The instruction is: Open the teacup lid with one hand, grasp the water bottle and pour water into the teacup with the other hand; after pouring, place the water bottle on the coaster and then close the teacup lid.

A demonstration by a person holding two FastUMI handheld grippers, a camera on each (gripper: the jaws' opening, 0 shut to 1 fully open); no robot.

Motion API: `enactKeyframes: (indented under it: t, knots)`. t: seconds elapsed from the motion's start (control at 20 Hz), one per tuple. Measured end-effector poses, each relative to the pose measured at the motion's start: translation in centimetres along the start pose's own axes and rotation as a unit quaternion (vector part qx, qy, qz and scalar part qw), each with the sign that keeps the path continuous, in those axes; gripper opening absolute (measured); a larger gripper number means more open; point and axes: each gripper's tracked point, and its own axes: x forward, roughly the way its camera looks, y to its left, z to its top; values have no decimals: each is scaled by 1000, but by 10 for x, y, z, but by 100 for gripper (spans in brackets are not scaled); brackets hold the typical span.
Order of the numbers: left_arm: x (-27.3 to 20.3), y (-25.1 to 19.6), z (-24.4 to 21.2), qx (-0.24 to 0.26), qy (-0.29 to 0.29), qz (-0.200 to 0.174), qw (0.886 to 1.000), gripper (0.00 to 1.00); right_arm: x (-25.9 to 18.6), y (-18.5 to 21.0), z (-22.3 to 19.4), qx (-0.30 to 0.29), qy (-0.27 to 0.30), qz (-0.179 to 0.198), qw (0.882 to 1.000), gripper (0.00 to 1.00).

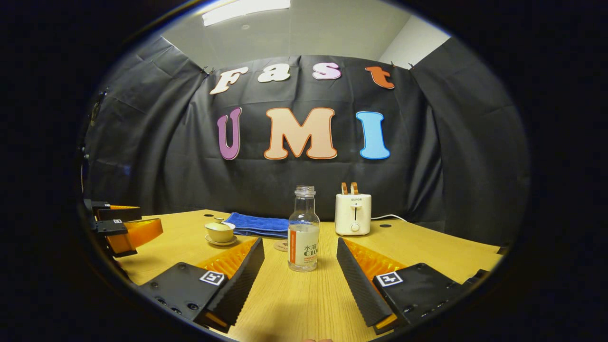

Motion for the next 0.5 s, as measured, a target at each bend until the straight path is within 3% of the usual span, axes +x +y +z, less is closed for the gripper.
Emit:
enactKeyframes:
  t: [0.15, 0.25, 0.35, 0.5]
  knots:
    - [2, -1, 0, 0, 0, 0, 1000, 96, 0, -1, -2, 2, 2, 0, 1000, 100]
    - [2, -1, 0, 0, 0, 0, 1000, 96, 1, -1, -2, 2, 3, 0, 1000, 94]
    - [2, -2, 0, 1, 1, -2, 1000, 96, 1, -2, -2, 4, 4, 0, 1000, 100]
    - [5, -2, -1, 1, 3, -4, 1000, 96, 0, -1, -2, 3, 5, 1, 1000, 98]
